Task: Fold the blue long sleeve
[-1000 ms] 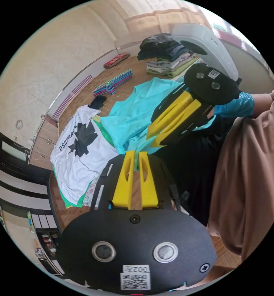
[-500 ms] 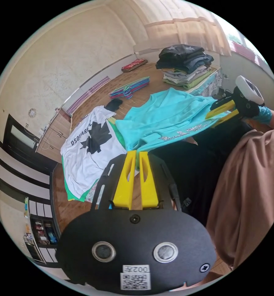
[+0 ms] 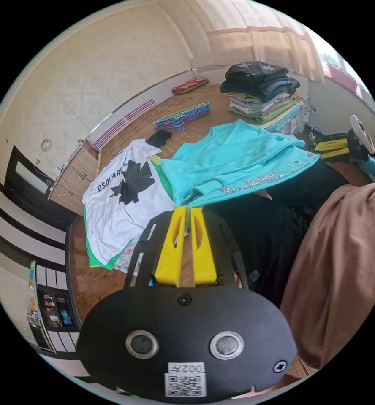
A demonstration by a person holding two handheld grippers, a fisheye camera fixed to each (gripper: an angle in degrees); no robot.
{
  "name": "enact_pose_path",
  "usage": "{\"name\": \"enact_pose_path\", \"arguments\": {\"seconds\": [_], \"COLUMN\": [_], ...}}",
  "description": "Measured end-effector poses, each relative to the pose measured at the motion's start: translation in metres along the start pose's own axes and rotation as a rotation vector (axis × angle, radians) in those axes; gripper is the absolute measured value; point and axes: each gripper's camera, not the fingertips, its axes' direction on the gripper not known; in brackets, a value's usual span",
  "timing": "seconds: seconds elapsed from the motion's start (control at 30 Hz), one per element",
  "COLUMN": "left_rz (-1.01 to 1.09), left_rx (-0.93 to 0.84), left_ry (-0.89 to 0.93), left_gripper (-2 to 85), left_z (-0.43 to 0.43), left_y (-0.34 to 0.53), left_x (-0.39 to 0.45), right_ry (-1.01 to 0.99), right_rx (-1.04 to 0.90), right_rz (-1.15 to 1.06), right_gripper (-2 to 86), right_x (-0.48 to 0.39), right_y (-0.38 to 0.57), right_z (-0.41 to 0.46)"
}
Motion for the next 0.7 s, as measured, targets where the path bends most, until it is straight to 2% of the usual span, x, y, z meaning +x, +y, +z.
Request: {"name": "enact_pose_path", "arguments": {"seconds": [0.17, 0.3, 0.47, 0.7], "left_rz": [-0.014, -0.026, -0.007, 0.086], "left_rx": [-0.017, -0.028, -0.021, -0.04], "left_ry": [0.013, 0.037, 0.101, 0.211], "left_gripper": [-0.9, -0.8, -0.8, -0.9], "left_z": [0.009, 0.016, 0.016, 0.008], "left_y": [-0.003, -0.005, -0.011, -0.013], "left_x": [-0.006, -0.011, -0.017, -0.01], "right_ry": [-0.034, -0.057, 0.067, 0.175], "right_rx": [-0.032, 0.03, 0.138, 0.232], "right_rz": [0.1, 0.206, 0.317, 0.336], "right_gripper": [6.2, 3.1, 0.3, -0.5], "right_x": [0.011, 0.019, 0.04, 0.072], "right_y": [0.037, 0.06, 0.084, 0.101], "right_z": [0.037, 0.046, 0.027, -0.011]}}
